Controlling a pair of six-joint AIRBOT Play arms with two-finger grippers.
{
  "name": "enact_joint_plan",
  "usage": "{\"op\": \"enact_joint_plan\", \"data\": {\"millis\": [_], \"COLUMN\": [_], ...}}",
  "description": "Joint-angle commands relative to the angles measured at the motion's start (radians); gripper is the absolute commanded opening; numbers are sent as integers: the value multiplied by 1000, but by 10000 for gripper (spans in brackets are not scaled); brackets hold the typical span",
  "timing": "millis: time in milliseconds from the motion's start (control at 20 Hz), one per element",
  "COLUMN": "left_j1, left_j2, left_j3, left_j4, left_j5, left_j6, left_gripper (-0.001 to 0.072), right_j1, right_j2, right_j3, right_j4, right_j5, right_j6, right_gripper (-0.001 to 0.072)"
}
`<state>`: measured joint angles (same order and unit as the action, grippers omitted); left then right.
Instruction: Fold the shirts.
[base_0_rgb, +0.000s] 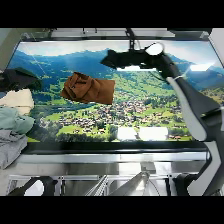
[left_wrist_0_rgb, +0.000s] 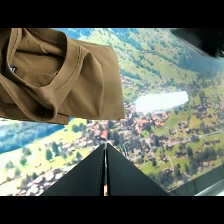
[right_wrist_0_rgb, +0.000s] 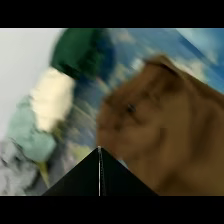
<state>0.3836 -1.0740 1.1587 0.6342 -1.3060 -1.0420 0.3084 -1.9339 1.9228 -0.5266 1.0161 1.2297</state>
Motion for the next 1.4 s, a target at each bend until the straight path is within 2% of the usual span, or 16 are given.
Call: {"op": "enact_joint_plan", "data": {"millis": [0, 50, 150, 300, 650, 800, 900, 950, 1000, 1100, 1200, 1300, 1350], "left_j1": [1, 1, 1, 1, 1, 1, 1, 1, 1, 1, 1, 1, 1], "left_j2": [-6, -5, -4, -3, -3, -3, -3, -3, -3, -3, -3, -3, -3], "left_j3": [-1, -1, -1, -1, -1, -1, -1, -1, -1, -1, -1, -1, -1], "left_j4": [-7, -6, -7, -8, -8, -8, -8, -8, -7, -7, -7, -7, -7], "left_j5": [-16, -25, -36, -60, -64, -64, -64, -64, -65, -64, -66, -72, -73], "left_j6": [6, 8, 21, 21, 25, 29, 31, 31, 31, 32, 32, 32, 32], "left_gripper": [16, 15, 15, 16, 16, 16, 15, 16, 15, 16, 15, 15, 16], "right_j1": [-39, -37, -41, -51, -5, 51, 77, 85, 88, 84, 60, 2, -44], "right_j2": [116, 120, 86, -6, -192, -249, -282, -293, -294, -280, -220, -93, -6], "right_j3": [-173, -227, -290, -291, -290, -272, -228, -203, -184, -132, -93, -77, -75], "right_j4": [-333, -348, -343, -237, 297, 451, 481, 496, 505, 504, 433, 243, 72], "right_j5": [136, 115, 49, -29, -151, -197, -214, -221, -220, -202, -193, -174, -158], "right_j6": [164, 204, 299, 334, 49, -32, -40, -53, -72, -82, -88, 13, 105], "right_gripper": [27, 43, 707, 700, 699, 690, 368, 337, 51, 28, 26, 26, 26]}}
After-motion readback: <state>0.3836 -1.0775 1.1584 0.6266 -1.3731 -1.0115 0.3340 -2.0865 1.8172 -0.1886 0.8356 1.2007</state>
